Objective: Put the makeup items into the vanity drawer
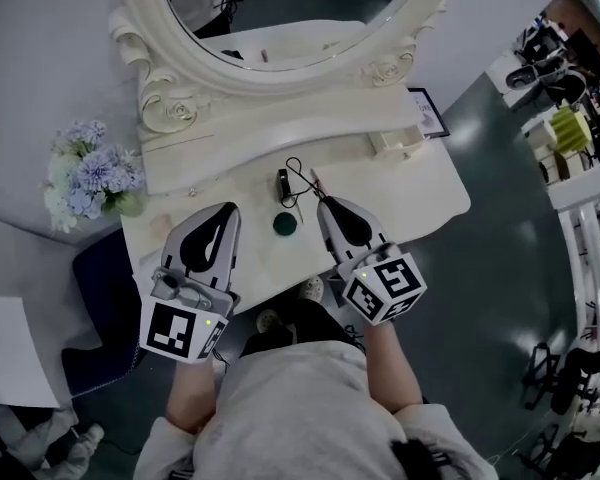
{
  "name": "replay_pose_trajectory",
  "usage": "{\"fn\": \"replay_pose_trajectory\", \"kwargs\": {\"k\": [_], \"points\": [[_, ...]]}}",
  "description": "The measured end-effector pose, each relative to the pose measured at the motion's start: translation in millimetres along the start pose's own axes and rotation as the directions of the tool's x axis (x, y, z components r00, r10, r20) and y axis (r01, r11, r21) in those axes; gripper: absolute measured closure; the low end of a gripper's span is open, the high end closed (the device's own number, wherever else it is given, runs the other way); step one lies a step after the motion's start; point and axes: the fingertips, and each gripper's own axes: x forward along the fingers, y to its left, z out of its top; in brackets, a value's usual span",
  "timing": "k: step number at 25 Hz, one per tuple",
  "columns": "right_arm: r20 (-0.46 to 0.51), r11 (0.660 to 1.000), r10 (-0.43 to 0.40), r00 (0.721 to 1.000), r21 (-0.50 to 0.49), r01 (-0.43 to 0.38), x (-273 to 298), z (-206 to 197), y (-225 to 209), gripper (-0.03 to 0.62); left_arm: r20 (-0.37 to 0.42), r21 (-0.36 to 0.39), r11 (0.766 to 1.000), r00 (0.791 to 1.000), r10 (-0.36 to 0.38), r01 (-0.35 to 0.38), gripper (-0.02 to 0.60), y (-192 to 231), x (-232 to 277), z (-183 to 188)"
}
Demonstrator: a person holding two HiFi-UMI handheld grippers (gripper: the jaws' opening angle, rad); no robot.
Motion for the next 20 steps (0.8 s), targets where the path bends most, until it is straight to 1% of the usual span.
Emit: {"fn": "replay_pose_trajectory", "kwargs": {"k": [5, 9, 13, 20], "points": [[0.028, 0.999, -0.048, 0.998, 0.020, 0.047, -13, 4, -15, 0.562, 0.004, 0.005, 0.999, 0.999, -0.040, 0.040, 0.568, -9, 9, 0], [0.036, 0.997, -0.075, 0.997, 0.035, 0.073, -19, 6, -27, 0.560, 0.001, -0.001, 0.999, 0.999, -0.049, 0.049, 0.568, -12, 17, -1], [0.048, 0.995, -0.098, 0.994, 0.031, 0.097, -26, 12, -43, 0.562, 0.018, -0.004, 0.998, 0.998, -0.066, 0.066, 0.568, -20, 30, 0], [0.063, 0.992, -0.121, 0.991, 0.033, 0.119, -39, 20, -74, 0.562, 0.020, -0.002, 0.997, 0.997, -0.071, 0.071, 0.568, -36, 52, 1]]}}
